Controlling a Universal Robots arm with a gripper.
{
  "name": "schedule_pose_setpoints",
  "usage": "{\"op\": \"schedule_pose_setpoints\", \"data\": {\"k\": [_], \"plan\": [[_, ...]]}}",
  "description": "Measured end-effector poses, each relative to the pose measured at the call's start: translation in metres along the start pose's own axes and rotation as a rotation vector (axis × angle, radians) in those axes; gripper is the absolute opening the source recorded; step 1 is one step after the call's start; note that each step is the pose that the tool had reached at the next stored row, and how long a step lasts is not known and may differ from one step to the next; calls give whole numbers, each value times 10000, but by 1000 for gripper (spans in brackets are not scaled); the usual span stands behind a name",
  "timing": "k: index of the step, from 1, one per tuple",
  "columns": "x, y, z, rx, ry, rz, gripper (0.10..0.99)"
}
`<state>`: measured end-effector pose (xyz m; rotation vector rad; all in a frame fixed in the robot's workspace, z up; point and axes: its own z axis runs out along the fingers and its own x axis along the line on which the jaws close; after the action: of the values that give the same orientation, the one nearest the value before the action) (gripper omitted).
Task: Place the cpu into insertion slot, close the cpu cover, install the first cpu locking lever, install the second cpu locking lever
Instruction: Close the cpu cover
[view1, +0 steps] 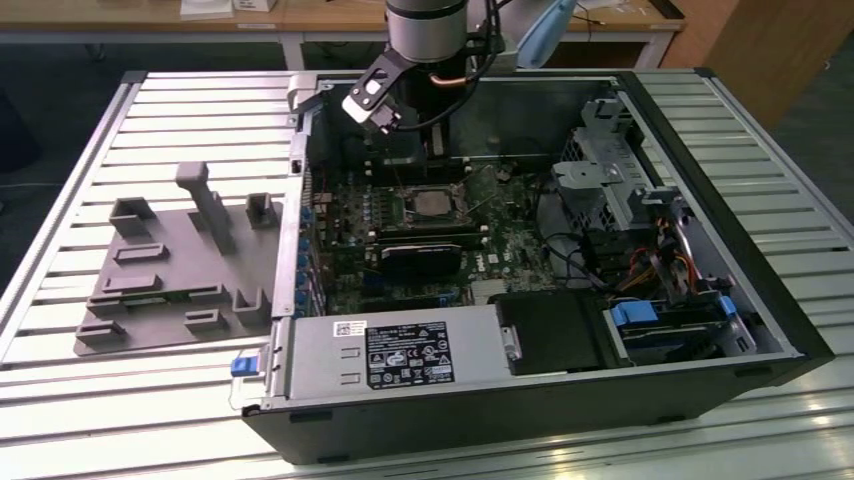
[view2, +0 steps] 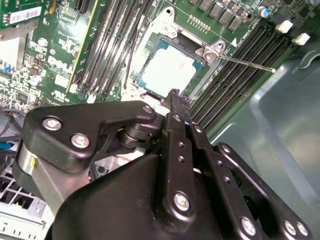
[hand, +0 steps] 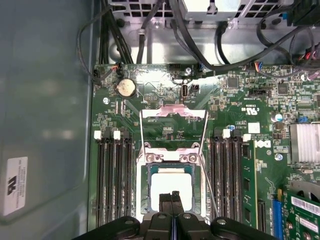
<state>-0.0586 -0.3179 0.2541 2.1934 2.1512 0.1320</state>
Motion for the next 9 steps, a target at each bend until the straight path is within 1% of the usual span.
{"op": "schedule_pose_setpoints", "data": {"k": [3, 8, 9], "plan": [[1, 6, -57, 0, -1, 0, 102], [1, 8, -58, 0, 1, -2, 102], [1, 18, -57, 2, -1, -1, 102]]}}
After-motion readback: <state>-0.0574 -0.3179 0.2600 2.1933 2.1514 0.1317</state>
